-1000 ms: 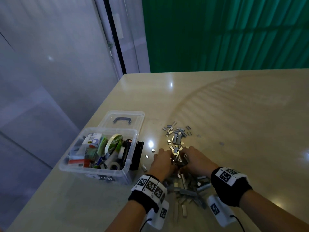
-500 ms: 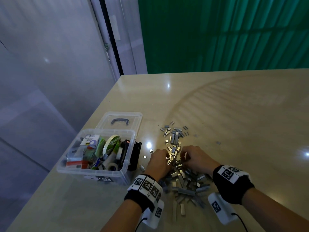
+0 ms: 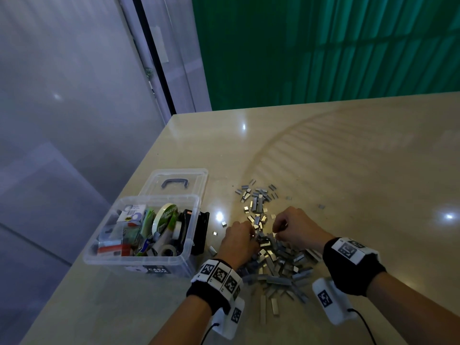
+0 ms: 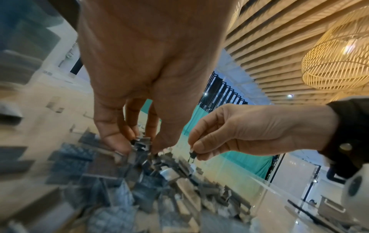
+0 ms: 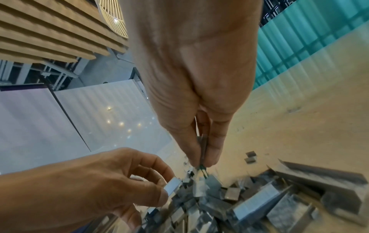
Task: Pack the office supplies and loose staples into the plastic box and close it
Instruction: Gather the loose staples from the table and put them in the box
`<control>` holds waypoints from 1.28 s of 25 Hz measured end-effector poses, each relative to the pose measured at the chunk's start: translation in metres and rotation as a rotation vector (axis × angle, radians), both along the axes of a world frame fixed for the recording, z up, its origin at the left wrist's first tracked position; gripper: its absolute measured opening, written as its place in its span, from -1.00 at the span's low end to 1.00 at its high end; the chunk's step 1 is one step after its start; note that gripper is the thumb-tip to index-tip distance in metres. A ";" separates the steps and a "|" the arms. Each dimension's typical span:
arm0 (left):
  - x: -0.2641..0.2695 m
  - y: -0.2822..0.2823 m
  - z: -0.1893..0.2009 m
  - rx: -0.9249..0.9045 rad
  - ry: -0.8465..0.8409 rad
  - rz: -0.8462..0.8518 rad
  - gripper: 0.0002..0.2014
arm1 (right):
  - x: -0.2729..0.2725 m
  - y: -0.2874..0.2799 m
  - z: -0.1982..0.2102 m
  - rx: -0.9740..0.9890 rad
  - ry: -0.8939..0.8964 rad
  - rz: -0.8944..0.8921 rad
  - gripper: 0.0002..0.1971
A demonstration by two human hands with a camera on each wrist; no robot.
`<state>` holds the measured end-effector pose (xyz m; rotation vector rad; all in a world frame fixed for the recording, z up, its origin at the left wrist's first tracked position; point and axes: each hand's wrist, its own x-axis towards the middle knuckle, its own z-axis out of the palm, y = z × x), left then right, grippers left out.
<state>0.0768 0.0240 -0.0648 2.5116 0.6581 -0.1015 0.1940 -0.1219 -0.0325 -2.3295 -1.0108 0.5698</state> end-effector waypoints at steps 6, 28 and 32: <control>-0.001 0.003 0.027 -0.154 -0.132 0.010 -0.67 | 0.005 0.001 0.017 0.091 0.020 -0.033 -0.93; -0.044 0.032 0.104 -0.092 -0.243 -0.141 -0.73 | -0.017 0.063 0.089 0.265 -0.019 0.000 -0.96; -0.084 0.070 0.131 -0.025 -0.345 -0.071 -0.74 | -0.033 0.086 0.099 0.248 -0.014 0.037 -0.88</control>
